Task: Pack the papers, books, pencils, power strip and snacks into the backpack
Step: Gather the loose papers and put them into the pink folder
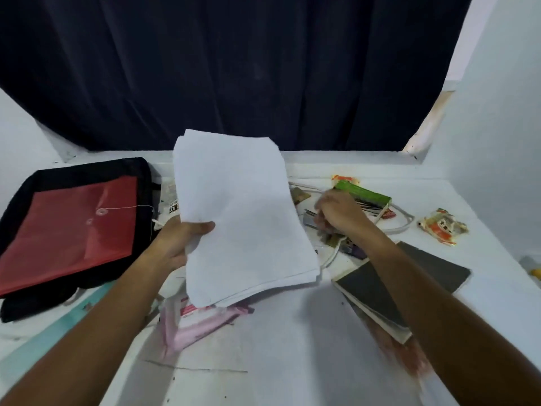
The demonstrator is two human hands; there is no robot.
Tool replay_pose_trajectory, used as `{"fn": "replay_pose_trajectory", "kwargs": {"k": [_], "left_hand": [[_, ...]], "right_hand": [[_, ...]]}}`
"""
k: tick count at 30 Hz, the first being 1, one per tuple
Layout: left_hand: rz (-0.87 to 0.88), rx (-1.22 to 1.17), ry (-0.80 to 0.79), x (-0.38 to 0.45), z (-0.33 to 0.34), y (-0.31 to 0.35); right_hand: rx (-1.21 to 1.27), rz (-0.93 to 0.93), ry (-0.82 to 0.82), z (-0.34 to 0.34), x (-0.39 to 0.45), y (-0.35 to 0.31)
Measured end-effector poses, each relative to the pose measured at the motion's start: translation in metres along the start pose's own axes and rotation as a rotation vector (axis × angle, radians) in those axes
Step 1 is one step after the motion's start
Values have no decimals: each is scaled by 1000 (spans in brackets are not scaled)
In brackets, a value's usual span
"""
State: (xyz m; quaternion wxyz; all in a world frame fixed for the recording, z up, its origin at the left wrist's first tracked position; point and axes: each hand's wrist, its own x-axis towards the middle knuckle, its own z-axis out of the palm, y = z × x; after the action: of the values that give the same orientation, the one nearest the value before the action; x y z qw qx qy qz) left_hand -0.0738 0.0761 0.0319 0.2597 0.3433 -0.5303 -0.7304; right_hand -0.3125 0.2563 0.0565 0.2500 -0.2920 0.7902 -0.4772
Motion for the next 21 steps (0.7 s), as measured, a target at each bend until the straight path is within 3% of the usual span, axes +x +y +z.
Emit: {"fn": "replay_pose_trajectory", "kwargs": {"k": [3,5,12,17,21], "left_hand": [[-62,-16,57,-1,-21,-18],[-72,-21,88,-3,-28,-24],[-80,-48,-2,-17,-41,-33],[-90,-60,17,-29,-53,-30],[-65,-56,49,-32,-62,-24]], "right_hand": [[-597,111,-217,-9,-1,35],[-760,131,-236,-3,-5,50],[-806,303,58,31,-26,72],[-765,387,64,42,-30,79],[-488,346,53,37,-24,75]]}}
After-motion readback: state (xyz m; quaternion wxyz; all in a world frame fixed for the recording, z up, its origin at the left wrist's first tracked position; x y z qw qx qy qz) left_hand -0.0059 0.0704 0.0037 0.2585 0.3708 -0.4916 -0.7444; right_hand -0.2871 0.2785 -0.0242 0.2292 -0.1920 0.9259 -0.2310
